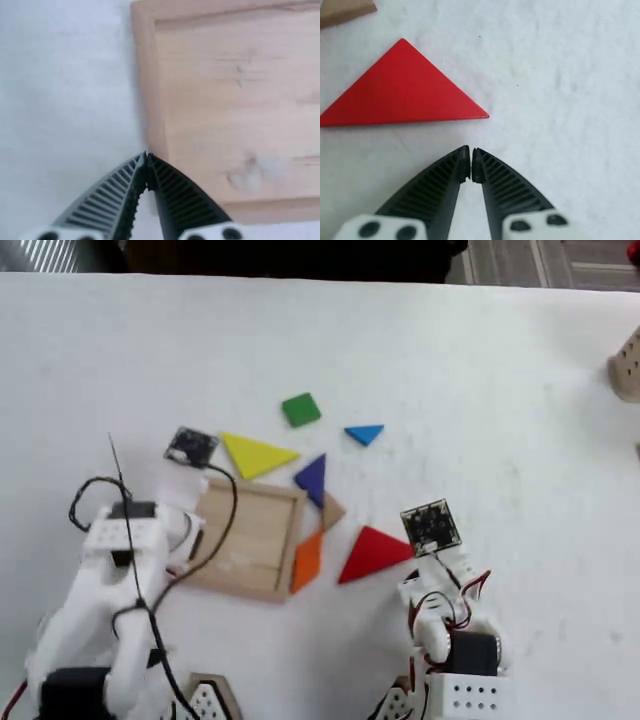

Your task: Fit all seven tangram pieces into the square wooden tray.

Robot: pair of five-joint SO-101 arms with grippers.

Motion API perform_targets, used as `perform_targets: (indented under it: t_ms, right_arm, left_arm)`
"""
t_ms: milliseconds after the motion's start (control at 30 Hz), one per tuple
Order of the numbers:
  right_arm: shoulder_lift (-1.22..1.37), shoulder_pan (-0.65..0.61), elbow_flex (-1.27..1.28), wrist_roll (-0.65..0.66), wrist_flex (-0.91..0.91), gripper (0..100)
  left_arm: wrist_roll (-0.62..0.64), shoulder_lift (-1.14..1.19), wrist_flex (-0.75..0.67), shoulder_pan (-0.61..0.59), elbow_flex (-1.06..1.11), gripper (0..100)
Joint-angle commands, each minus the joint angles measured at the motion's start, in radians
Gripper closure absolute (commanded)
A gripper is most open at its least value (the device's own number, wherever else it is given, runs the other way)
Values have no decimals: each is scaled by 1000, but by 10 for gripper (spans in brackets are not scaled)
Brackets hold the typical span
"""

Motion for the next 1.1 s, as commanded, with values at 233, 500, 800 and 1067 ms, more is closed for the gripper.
perform_targets:
  t_ms: [233,500,800,1067]
  right_arm:
    - [-10,10,2,8,-16,981]
    - [-10,93,-38,3,-21,981]
    - [-4,145,-74,81,-183,981]
    - [128,-67,-278,3,-179,981]
  left_arm:
    - [235,-246,9,150,64,977]
    - [236,-294,-80,-113,58,976]
    - [262,-294,-110,-225,51,814]
    - [373,-294,-110,-337,21,771]
